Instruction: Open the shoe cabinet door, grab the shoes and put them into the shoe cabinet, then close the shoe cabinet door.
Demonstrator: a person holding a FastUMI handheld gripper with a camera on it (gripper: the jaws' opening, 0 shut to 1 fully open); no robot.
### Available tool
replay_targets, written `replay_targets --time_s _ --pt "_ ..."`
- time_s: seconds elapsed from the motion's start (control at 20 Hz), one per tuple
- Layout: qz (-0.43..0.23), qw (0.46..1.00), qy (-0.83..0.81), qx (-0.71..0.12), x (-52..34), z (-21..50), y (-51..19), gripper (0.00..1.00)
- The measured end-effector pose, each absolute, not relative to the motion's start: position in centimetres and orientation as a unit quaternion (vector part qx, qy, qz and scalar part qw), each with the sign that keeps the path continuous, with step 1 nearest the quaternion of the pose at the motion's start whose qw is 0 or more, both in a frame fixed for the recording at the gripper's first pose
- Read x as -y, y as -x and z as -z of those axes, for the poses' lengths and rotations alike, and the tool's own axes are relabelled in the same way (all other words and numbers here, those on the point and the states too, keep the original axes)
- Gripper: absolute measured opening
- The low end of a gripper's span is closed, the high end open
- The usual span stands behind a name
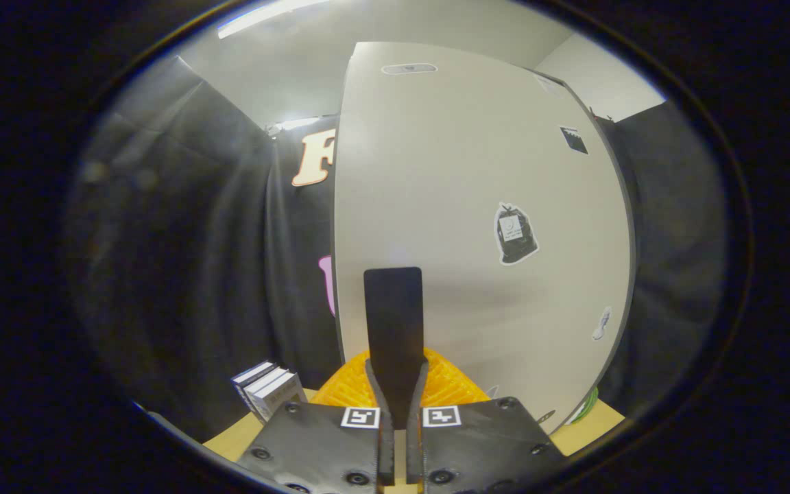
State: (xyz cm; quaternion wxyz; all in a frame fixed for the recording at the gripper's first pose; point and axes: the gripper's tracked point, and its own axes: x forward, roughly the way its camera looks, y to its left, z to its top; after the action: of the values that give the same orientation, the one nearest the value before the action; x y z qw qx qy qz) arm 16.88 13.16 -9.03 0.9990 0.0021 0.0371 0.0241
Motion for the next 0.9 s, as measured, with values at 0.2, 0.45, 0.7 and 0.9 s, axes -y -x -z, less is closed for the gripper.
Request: replay_targets --time_s 0.2,0.45,0.7,0.9 --pt "-0.071 0.997 0.002 -0.041 -11.5 8.4 -13.0 0.08" --pt "-0.134 0.989 0.010 -0.054 -8.0 7.6 -8.3 0.08" --pt "-0.137 0.989 0.010 -0.061 -2.8 6.7 -4.3 0.08" --pt "-0.101 0.993 0.012 -0.062 0.7 6.3 -2.5 0.08"
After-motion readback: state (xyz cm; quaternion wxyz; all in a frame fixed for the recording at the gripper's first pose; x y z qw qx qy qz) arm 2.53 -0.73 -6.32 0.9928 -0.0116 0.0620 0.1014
